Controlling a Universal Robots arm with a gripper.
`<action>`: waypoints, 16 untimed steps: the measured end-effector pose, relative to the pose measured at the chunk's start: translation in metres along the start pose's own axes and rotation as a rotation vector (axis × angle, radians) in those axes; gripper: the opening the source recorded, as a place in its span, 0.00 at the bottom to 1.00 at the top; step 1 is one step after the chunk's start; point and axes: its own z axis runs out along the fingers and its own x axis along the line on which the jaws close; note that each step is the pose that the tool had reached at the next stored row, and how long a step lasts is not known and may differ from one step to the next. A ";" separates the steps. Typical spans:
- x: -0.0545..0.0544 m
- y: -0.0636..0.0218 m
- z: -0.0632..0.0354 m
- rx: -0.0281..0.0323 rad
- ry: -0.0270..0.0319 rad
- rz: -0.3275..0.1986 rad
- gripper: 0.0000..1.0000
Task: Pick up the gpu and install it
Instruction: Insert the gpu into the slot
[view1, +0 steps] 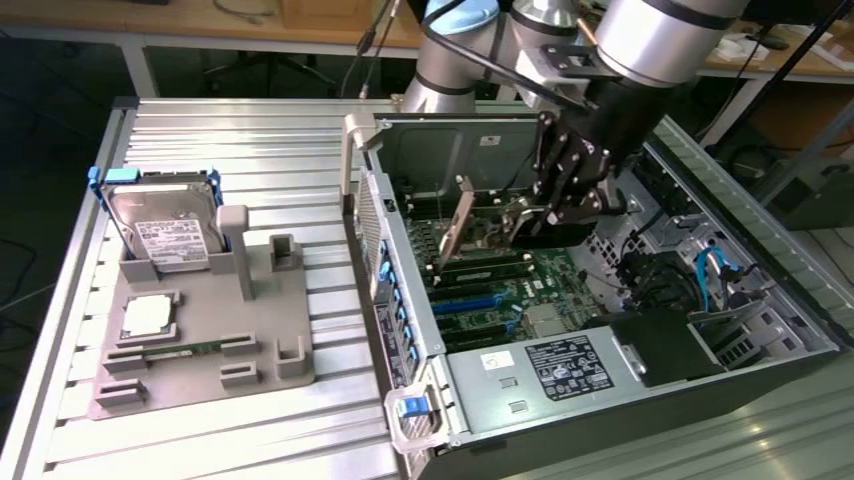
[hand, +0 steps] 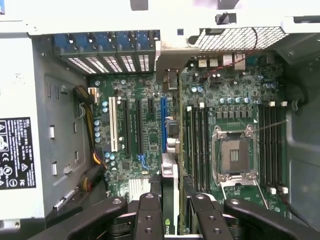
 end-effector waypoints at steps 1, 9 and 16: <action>0.000 0.0006 0.0019 0.0000 0.0000 -0.001 0.27; 0.001 0.0007 0.0166 -0.0005 0.0006 -0.016 0.27; 0.001 0.0001 0.0329 -0.0009 0.0012 -0.030 0.27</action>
